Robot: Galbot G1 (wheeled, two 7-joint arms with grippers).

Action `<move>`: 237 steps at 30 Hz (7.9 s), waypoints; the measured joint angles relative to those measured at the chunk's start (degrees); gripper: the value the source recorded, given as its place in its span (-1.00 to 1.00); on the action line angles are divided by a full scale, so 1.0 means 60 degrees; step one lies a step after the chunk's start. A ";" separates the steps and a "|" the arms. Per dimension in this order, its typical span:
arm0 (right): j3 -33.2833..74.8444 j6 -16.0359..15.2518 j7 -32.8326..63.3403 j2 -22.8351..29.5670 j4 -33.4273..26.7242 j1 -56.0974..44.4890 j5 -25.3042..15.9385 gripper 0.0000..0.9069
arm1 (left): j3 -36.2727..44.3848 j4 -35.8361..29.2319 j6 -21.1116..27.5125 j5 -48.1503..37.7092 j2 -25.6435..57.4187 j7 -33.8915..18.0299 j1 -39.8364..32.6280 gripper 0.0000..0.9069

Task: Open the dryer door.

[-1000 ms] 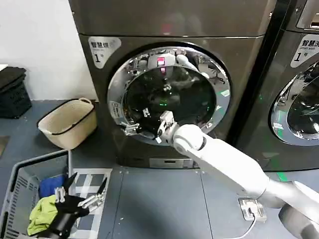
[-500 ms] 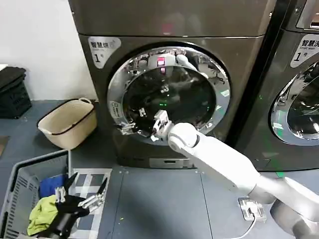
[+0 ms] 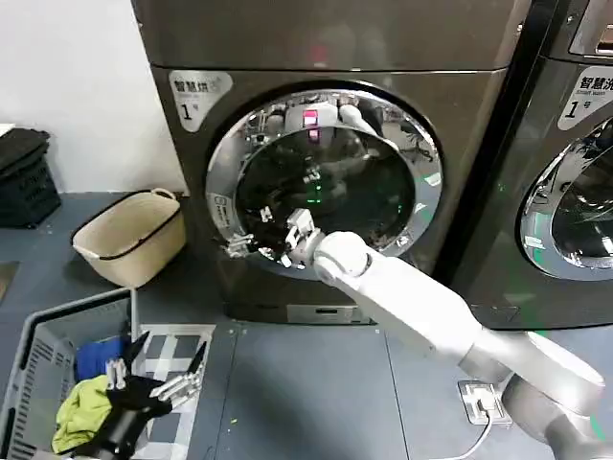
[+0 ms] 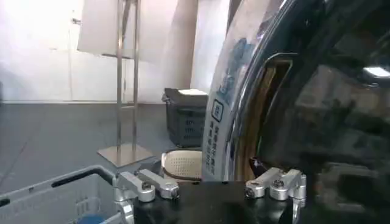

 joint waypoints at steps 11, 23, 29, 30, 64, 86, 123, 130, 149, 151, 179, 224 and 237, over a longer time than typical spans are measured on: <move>-0.0189 -0.0023 -0.0388 -0.0144 0.0309 0.0047 0.0193 1.00 | -0.0030 0.0001 0.0000 -0.0009 0.0004 0.0002 -0.0022 1.00; -0.0331 -0.0064 -0.1053 -0.1201 0.1705 0.0031 0.0980 1.00 | -0.0120 0.0000 0.0039 -0.0193 0.0071 0.0011 -0.0142 1.00; -0.0352 0.0110 -0.1515 -0.1796 0.2455 -0.0061 0.1439 1.00 | -0.0295 0.0001 0.0029 -0.0250 0.0129 0.0013 -0.0181 1.00; -0.0352 0.0116 -0.1604 -0.1887 0.2549 -0.0069 0.1507 1.00 | -0.0316 0.0000 0.0014 -0.0250 0.0148 0.0022 -0.0194 1.00; 0.0036 0.0286 -0.4598 -0.4821 0.5251 -0.0785 0.1875 1.00 | -0.3322 0.1926 0.0160 -0.3818 0.2102 0.1518 -0.1918 1.00; 0.0766 0.0707 -0.7180 -0.6697 0.6259 -0.1586 0.1434 1.00 | -0.1532 0.4183 -0.0282 -0.4625 0.5590 0.2019 -0.4459 1.00; 0.8072 0.3105 -0.8902 -1.0900 0.4173 -0.8615 0.0997 1.00 | 0.6971 0.5979 -0.1018 -0.4281 0.6269 0.2924 -1.1089 1.00; 0.8219 0.4794 -0.7988 -1.0731 0.2315 -0.8687 0.0905 1.00 | 0.7791 0.6031 -0.1012 -0.4149 0.5829 0.2894 -1.1602 1.00; 1.6163 0.5258 -0.8121 -0.7715 0.2423 -1.5465 0.0771 1.00 | 0.8302 0.6147 -0.0913 -0.3944 0.5154 0.2818 -1.1972 1.00; 1.6940 0.5286 -0.8161 -0.7298 0.2572 -1.6090 0.0832 1.00 | 0.8398 0.6208 -0.0924 -0.3924 0.5064 0.2818 -1.2057 1.00; 2.2355 0.6411 -0.6119 -0.2365 0.2390 -1.9305 0.0488 1.00 | 1.0346 0.8196 -0.1540 -0.2939 0.2769 0.2584 -1.4035 1.00; 2.4037 0.4556 0.1273 0.1530 0.3137 -1.8608 -0.2819 1.00 | 1.2012 1.1001 -0.2161 -0.1742 -0.0486 -0.0020 -1.5136 1.00; 2.3960 0.4518 0.1271 0.1739 0.3332 -1.8501 -0.2835 1.00 | 1.2059 1.1127 -0.2187 -0.1754 -0.0708 0.0014 -1.5163 1.00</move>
